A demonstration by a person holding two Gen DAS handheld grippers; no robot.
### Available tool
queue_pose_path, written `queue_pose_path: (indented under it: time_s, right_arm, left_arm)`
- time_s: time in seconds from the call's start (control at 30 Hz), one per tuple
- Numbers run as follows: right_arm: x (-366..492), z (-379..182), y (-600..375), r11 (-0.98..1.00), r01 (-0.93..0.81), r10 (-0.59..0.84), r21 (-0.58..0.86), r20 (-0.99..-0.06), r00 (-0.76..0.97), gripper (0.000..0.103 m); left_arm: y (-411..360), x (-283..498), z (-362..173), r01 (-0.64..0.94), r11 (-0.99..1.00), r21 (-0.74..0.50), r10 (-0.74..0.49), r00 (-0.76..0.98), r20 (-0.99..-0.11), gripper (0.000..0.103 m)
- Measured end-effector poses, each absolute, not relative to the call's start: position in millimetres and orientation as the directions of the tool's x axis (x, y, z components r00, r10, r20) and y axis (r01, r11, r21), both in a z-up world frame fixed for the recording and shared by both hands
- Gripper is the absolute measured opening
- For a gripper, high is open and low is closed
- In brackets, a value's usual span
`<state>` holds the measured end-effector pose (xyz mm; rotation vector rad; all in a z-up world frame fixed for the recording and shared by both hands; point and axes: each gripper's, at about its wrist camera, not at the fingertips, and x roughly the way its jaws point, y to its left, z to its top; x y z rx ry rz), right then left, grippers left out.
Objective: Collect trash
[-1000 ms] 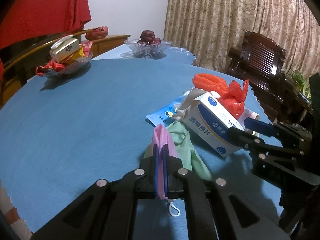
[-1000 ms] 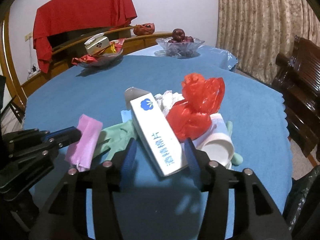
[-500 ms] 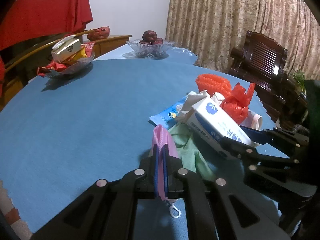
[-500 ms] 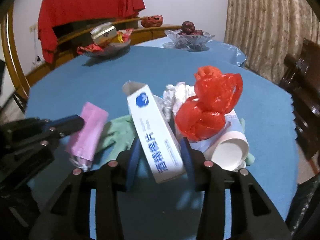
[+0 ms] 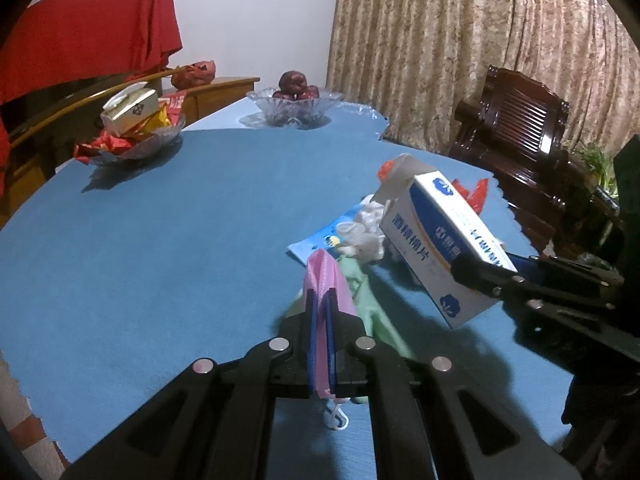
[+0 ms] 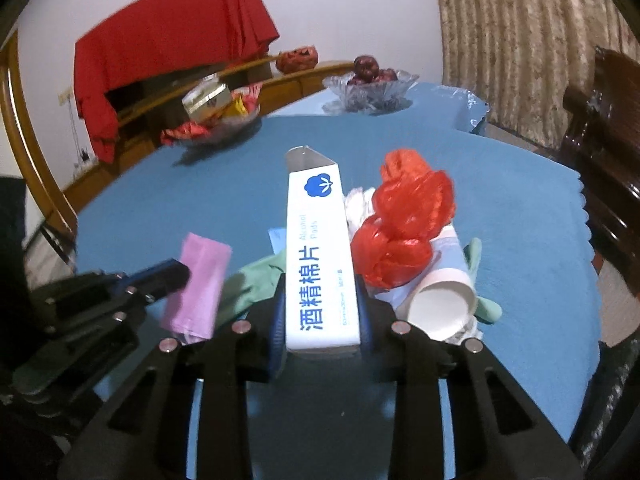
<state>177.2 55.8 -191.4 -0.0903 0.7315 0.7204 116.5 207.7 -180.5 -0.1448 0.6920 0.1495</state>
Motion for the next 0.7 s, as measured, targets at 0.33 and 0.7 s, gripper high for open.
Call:
queue_pose_path:
  time_s: [0.33,0.7]
  right_arm:
    - [151.4,-148.7,7.1,0.797,-0.573,0.561,0.19,-0.582,0.588,0.029]
    - [126.5,-122.1,-70.4,0.884,-0.438,0.45,0.163,-0.552,0.702,0.029]
  left_arm:
    - [168.9,110.7,-146.9,-0.098,0.99,-0.102,0.017,0.8,-0.599,0.004]
    - [107.5,114.5,-125.5,0.034,0.993,-0.115,-0.094,0.819,-0.566,0.004]
